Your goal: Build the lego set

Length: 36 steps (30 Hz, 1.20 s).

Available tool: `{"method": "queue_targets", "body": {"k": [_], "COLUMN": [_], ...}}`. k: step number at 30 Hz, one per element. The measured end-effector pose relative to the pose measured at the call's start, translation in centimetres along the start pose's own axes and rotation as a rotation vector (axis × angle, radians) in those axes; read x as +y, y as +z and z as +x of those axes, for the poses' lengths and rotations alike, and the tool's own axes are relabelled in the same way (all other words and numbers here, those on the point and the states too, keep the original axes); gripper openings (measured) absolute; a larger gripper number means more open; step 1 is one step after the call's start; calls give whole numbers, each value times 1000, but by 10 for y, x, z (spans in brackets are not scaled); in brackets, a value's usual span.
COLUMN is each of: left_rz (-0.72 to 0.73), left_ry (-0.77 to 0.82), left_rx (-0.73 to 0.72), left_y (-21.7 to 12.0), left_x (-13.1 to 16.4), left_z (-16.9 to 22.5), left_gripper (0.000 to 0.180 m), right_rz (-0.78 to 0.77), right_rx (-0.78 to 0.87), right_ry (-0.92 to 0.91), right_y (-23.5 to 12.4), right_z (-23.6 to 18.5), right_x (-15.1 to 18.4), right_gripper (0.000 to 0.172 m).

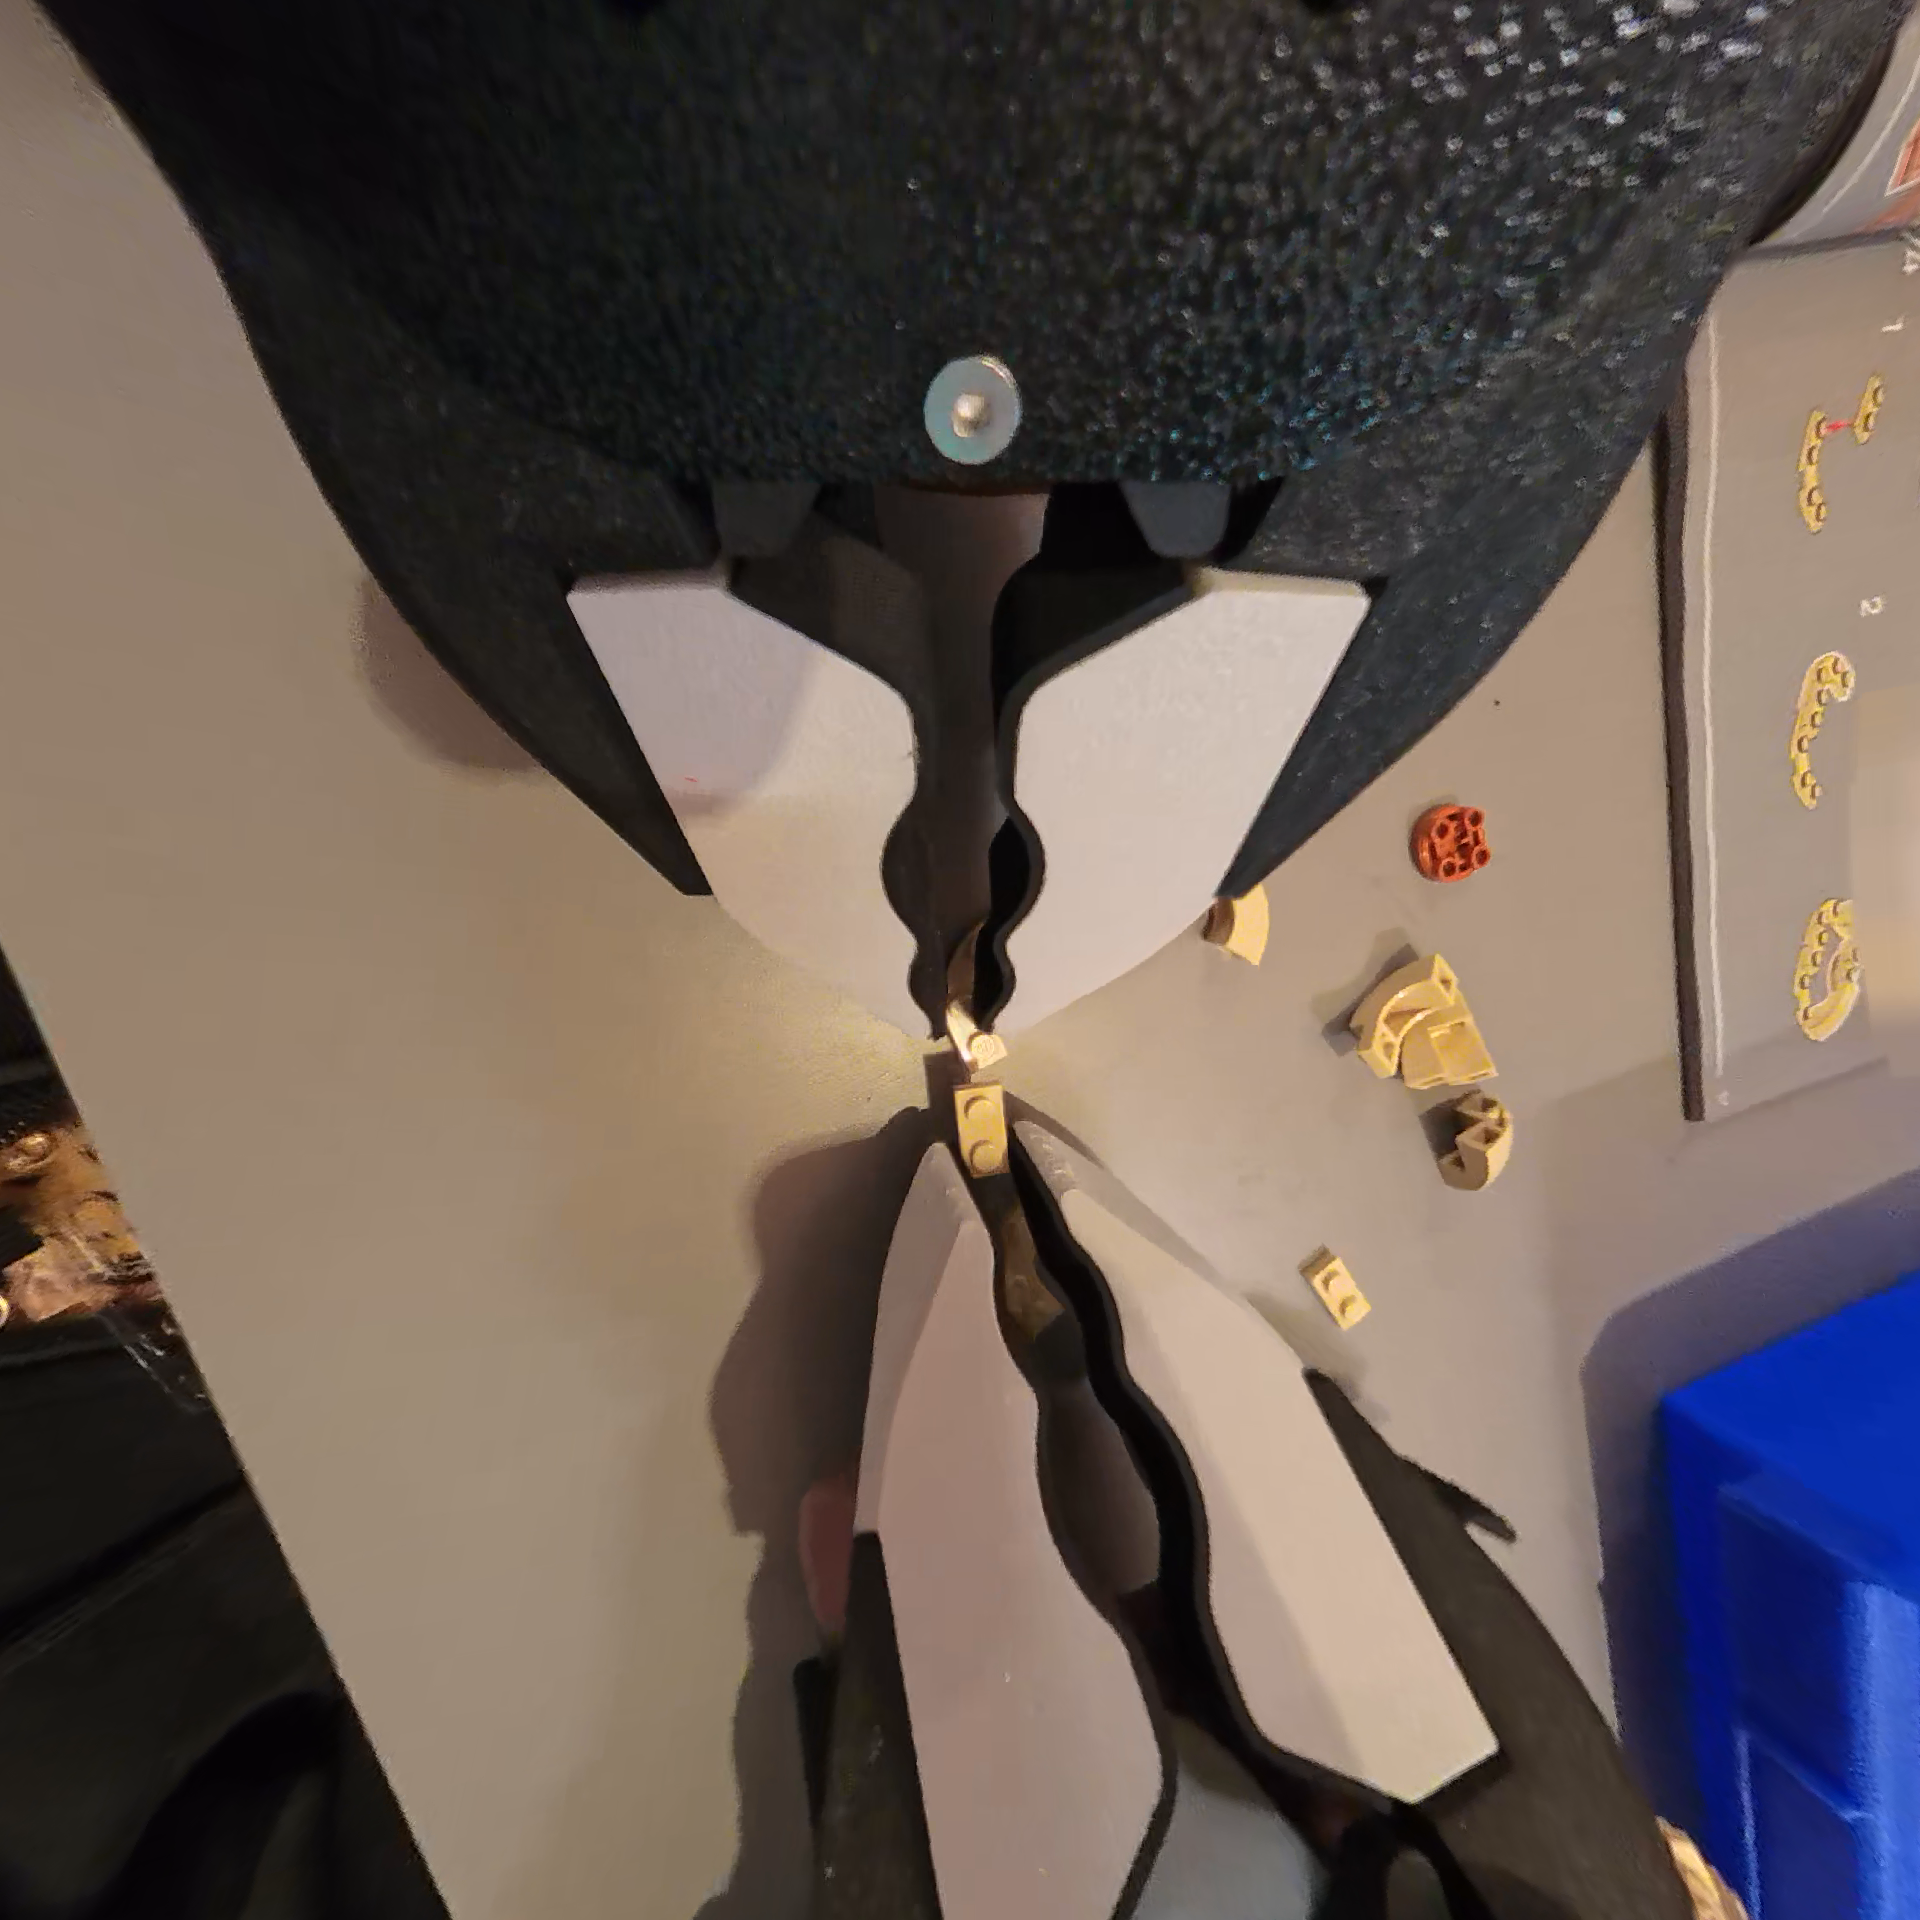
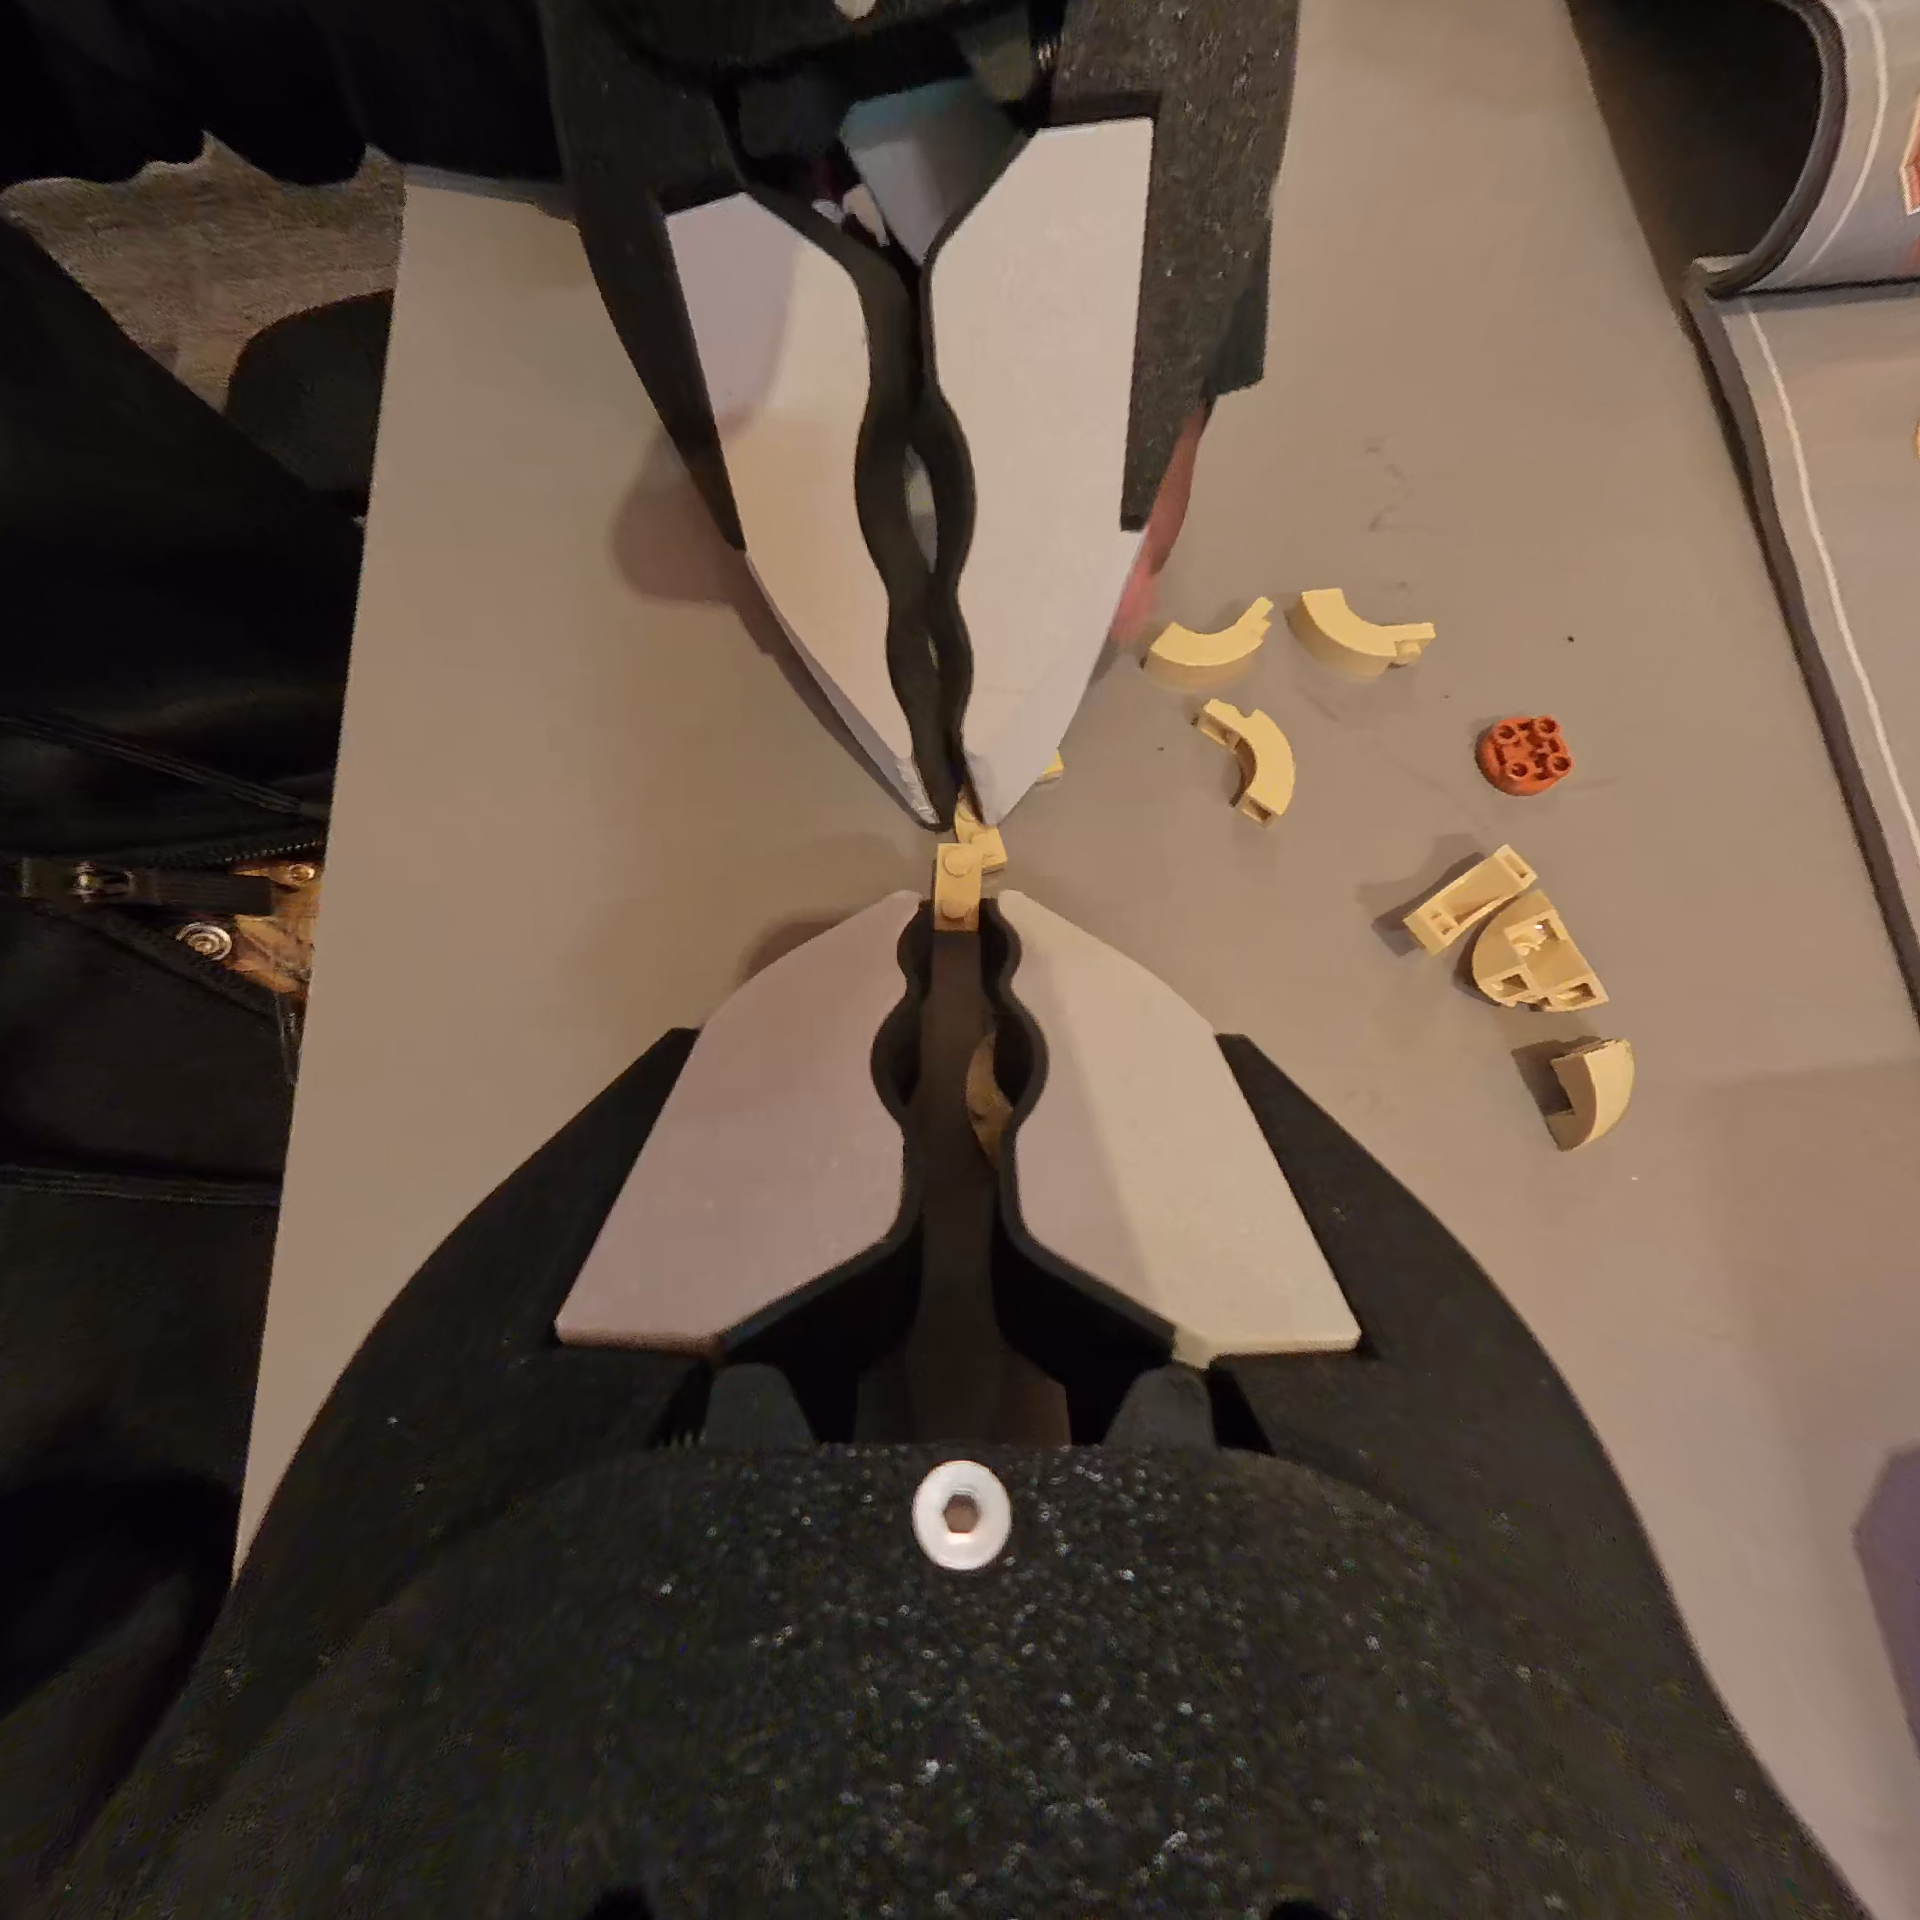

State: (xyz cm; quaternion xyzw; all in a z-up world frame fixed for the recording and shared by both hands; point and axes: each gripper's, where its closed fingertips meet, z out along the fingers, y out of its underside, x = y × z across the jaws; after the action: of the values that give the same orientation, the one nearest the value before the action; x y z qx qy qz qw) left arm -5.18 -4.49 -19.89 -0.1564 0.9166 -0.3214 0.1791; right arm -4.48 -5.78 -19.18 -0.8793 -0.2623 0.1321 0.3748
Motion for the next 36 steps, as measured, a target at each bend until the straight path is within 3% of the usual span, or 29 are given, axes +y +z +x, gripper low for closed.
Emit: {"method": "queue_targets", "body": {"k": [8, 36], "left_rz": [43, -16], "left_ry": [66, 146], "left_rx": [2, 1], "left_y": [-1, 1], "left_x": [-10, -12], "left_z": [5, 10], "left_gripper": [4, 4], "right_rz": [-39, -64], "right_rx": [-22, 18], "right_ry": [-30, -120], "right_y": [3, 8], "right_z": [-5, -7], "right_x": [4, 5], "right_gripper": [8, 8]}}
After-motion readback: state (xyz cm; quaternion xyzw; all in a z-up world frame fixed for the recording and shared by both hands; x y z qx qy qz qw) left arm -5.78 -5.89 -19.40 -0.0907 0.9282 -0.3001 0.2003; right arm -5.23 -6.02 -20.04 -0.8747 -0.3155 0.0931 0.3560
